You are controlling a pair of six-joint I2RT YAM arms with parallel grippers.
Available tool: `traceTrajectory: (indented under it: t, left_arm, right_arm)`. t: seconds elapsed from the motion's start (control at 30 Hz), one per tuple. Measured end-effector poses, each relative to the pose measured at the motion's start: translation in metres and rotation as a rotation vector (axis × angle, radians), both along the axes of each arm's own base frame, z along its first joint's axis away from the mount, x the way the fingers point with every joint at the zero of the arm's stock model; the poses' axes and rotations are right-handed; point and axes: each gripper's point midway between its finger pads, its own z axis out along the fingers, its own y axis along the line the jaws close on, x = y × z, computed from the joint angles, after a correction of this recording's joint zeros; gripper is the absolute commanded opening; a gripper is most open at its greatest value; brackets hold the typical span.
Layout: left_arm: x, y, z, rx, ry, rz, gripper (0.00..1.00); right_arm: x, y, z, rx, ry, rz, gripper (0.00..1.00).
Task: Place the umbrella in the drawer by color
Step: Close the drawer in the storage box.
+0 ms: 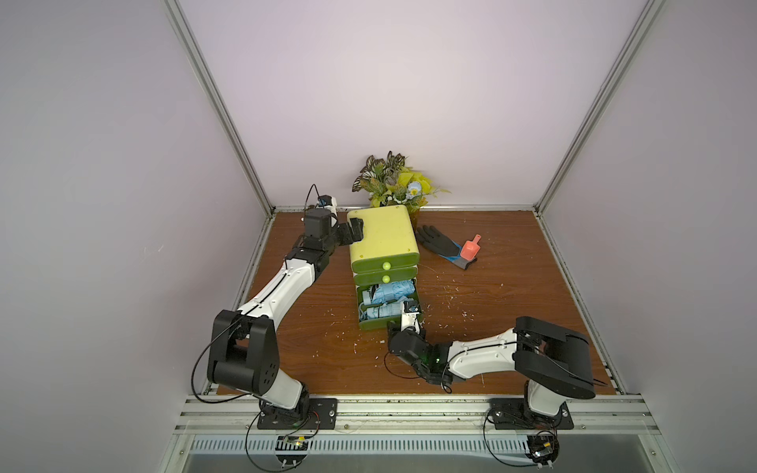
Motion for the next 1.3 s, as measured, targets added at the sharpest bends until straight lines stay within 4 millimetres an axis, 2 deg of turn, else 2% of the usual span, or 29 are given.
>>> traceTrajectory:
  t: [0.17,0.33,0.43,0.73,1.03,1.13,1.3]
  left_arm:
    - [-0.001,-0.001,-0.001,-0.017,0.0,-0.004,0.99]
    - [-0.002,-0.001,-0.001,-0.034,0.003,-0.006,0.99]
    - [-0.005,-0.004,-0.002,-0.051,0.006,-0.018,0.99]
    - [-0.016,-0.009,-0.003,-0.092,0.021,-0.046,0.99]
    - [-0.035,-0.026,0.002,-0.118,0.025,-0.109,0.99]
    - [-0.041,-0.029,0.012,-0.122,0.003,-0.121,0.99]
    - [-0.049,-0.027,0.033,-0.117,-0.048,-0.117,0.99]
  right_arm:
    - [0.031,0.002,0.001,0.002,-0.032,-0.026,0.5]
    - [0.057,0.023,0.006,0.036,-0.075,-0.026,0.51]
    - [0.066,0.034,0.008,0.073,-0.1,-0.023,0.51]
    - [0.094,0.039,0.004,0.166,-0.17,-0.052,0.54]
    - [0.098,0.044,-0.008,0.189,-0.195,-0.021,0.56]
    - [0.098,0.044,-0.012,0.175,-0.196,-0.014,0.6]
    - [0.097,0.039,-0.006,0.163,-0.207,-0.006,0.65]
